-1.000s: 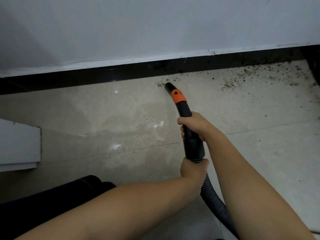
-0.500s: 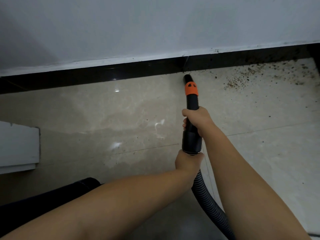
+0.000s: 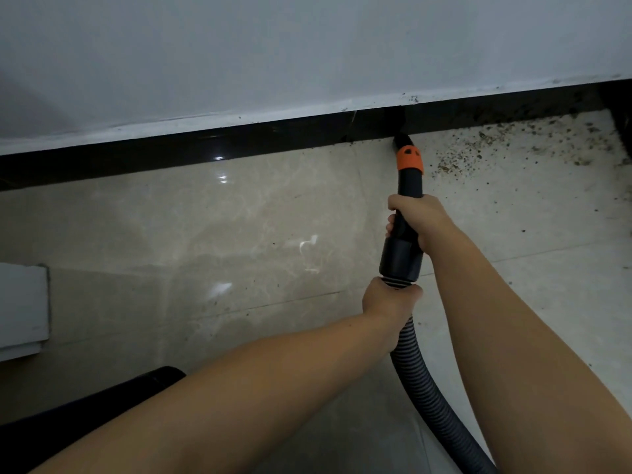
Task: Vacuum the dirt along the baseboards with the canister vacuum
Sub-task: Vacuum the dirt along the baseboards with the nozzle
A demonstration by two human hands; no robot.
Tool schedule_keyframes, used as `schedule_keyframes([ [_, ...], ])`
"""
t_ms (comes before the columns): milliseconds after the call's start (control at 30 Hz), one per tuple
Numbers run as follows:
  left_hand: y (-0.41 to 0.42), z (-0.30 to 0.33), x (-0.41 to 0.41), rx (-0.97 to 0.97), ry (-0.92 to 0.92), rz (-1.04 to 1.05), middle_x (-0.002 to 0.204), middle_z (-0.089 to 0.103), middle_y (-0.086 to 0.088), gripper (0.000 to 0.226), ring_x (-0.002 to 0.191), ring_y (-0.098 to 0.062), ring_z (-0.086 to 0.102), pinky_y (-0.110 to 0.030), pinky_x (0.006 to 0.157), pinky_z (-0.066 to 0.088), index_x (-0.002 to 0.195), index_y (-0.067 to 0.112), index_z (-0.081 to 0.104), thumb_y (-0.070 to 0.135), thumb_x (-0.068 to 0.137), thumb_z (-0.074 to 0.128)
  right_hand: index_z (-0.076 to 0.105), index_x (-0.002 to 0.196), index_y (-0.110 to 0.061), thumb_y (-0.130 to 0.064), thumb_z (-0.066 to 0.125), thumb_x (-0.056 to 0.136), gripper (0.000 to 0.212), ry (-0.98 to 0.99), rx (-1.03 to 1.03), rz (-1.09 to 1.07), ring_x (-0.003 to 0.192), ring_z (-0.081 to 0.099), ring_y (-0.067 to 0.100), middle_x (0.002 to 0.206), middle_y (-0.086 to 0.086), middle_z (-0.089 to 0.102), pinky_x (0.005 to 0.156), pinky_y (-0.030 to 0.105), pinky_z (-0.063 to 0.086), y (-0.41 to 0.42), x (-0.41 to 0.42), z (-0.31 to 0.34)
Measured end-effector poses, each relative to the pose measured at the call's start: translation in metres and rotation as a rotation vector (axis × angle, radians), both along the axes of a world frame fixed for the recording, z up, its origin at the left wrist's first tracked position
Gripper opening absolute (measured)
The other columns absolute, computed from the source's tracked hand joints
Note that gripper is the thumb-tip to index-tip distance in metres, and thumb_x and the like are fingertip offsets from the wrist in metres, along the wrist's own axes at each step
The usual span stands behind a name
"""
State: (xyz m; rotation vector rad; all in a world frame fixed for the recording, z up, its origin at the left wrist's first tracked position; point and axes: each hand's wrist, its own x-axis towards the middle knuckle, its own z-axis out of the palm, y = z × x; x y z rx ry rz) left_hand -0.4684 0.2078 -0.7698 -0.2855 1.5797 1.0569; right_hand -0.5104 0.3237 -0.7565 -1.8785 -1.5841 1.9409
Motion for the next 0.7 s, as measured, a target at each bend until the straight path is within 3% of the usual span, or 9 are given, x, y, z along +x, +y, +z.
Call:
schedule_keyframes([
  [200, -0.009, -0.003, 0.007, -0.037, -0.005, 0.079, 0.075, 0.049, -0.003, 0.014, 0.073, -0.021, 0.049, -0.029, 0.064, 0.041, 0.093, 0.01, 0.051, 0.009, 0.081, 0.059, 0.047, 0.082, -0.009, -0.003, 0.058, 0.083, 0.012, -0.002, -0.01, 0.134, 0.046, 0.051, 0.02, 0.061, 0.009, 0.052, 0.049, 0.028, 0.05, -0.017, -0.008, 0.0],
  [333, -0.024, -0.006, 0.009, -0.076, 0.02, 0.14, 0.081, 0.053, -0.007, 0.019, 0.073, -0.023, 0.05, -0.029, 0.063, 0.04, 0.099, 0.007, 0.057, 0.01, 0.08, 0.059, 0.047, 0.082, -0.01, -0.003, 0.057, 0.083, 0.013, 0.006, -0.007, 0.182, 0.047, 0.051, 0.021, 0.062, 0.01, 0.052, 0.049, 0.028, 0.049, -0.037, -0.013, -0.005],
  [533, -0.039, 0.0, 0.007, -0.072, 0.026, 0.142, 0.072, 0.049, -0.002, 0.012, 0.061, -0.016, 0.046, -0.023, 0.054, 0.038, 0.091, 0.01, 0.052, 0.009, 0.081, 0.058, 0.046, 0.082, -0.011, -0.003, 0.057, 0.083, 0.014, 0.014, 0.008, 0.172, 0.049, 0.051, 0.021, 0.064, 0.01, 0.053, 0.051, 0.029, 0.049, -0.048, -0.013, -0.002],
  [700, -0.046, 0.006, 0.005, -0.061, 0.011, 0.203, 0.091, 0.064, -0.012, 0.027, 0.08, -0.027, 0.06, -0.033, 0.069, 0.048, 0.106, 0.008, 0.062, 0.014, 0.08, 0.062, 0.048, 0.095, -0.007, -0.004, 0.057, 0.083, 0.015, 0.01, 0.009, 0.282, 0.049, 0.052, 0.02, 0.064, 0.01, 0.053, 0.05, 0.028, 0.05, -0.063, -0.023, 0.002],
])
